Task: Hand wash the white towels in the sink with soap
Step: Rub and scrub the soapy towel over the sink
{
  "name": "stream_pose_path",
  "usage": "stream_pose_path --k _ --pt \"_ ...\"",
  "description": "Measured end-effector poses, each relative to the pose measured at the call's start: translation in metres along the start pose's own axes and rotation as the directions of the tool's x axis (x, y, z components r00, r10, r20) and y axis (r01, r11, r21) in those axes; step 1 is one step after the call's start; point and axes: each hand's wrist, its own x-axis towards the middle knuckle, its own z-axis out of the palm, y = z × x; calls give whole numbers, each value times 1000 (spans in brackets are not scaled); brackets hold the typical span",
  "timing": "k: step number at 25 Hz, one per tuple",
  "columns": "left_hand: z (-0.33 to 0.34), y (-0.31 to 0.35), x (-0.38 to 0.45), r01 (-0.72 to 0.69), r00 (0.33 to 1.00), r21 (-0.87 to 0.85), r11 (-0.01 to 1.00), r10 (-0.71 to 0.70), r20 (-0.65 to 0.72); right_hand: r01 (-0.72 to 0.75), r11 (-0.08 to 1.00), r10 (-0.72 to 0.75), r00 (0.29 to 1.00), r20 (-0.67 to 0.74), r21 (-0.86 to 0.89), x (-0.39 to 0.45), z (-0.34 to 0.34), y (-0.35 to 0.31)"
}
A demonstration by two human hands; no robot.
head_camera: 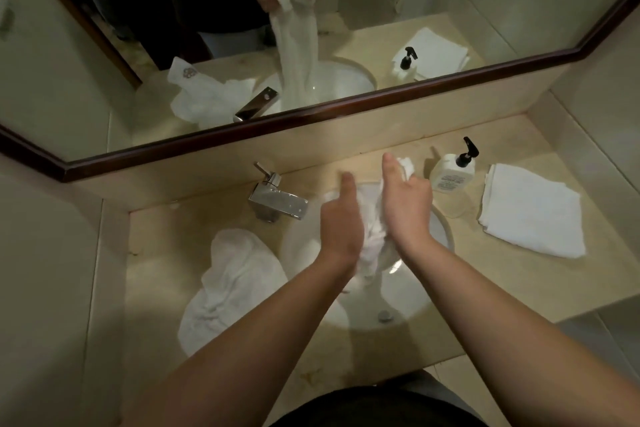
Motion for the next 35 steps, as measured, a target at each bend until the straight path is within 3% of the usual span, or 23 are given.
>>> stream_pose_path --k 5,9,14,16,20,22,25,28,31,33,35 --pt "-12 -26 40 145 981 15 989 -142 -135 -117 976 159 960 231 -186 35 -9 57" --pt "-19 -76 83 263 958 194 945 -231 -172 -312 922 379 849 368 -230 79 -14 122" --pt "-20 -140 141 369 927 450 813 -356 -118 -474 812 582 705 406 -340 115 -1 193" --pt "-24 -160 162 374 924 479 794 -361 -123 -515 793 609 690 392 -325 129 3 214" --pt "-28 -189 188 427 903 268 864 -389 -183 -591 775 631 709 313 -224 160 13 246" --pt "-26 -205 189 419 908 398 816 -385 -167 -542 752 649 709 277 -376 164 15 261" --pt "-24 -226 184 339 939 605 720 -302 -165 -296 670 628 714 308 -680 151 16 280" --pt "-24 -238 184 328 943 652 684 -284 -176 -257 660 598 749 286 -706 140 19 293" --pt "-19 -235 185 302 951 583 754 -193 -243 -240 657 564 786 254 -715 141 26 291" --pt "-13 -229 184 360 911 339 869 -249 -329 -221 672 544 796 268 -707 145 30 283" --pt "-11 -223 183 447 847 48 893 -405 -346 -343 727 571 783 247 -595 151 32 275"
